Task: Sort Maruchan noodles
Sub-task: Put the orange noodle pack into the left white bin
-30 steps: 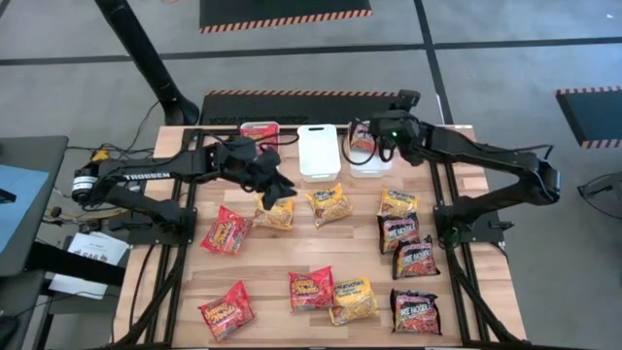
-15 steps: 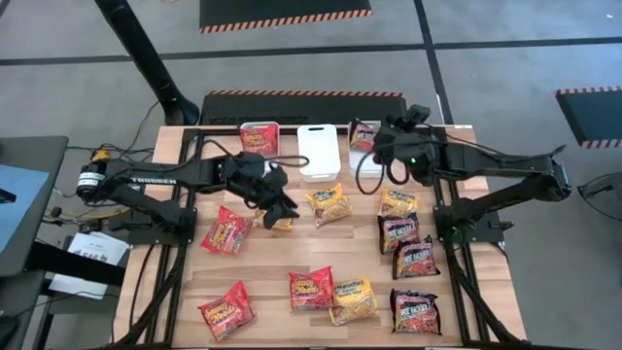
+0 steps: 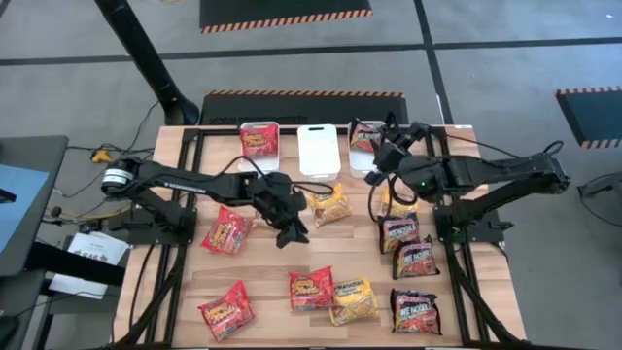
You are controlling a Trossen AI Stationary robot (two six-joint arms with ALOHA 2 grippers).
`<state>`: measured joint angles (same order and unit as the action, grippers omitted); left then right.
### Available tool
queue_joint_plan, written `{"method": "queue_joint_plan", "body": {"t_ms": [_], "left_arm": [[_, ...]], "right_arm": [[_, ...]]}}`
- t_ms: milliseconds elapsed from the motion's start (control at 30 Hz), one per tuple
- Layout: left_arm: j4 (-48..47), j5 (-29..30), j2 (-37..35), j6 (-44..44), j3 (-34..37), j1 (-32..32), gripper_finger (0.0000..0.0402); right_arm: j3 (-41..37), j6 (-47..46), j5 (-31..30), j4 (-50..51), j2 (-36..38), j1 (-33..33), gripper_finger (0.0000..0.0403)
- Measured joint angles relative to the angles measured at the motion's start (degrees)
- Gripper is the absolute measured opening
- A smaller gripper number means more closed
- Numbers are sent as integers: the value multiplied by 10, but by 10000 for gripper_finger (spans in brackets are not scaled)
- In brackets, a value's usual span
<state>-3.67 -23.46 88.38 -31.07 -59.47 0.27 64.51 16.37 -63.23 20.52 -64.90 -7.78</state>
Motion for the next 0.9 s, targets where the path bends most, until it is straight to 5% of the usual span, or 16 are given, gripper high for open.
{"method": "queue_joint_plan", "body": {"t_ms": [500,900], "left_arm": [[-1,-12,47,12,0,-44,176],[-21,62,74,40,1,-112,176]], "right_arm": [[0,-139,3,3,-1,-78,152],[0,-189,3,10,-1,-109,152]]}}
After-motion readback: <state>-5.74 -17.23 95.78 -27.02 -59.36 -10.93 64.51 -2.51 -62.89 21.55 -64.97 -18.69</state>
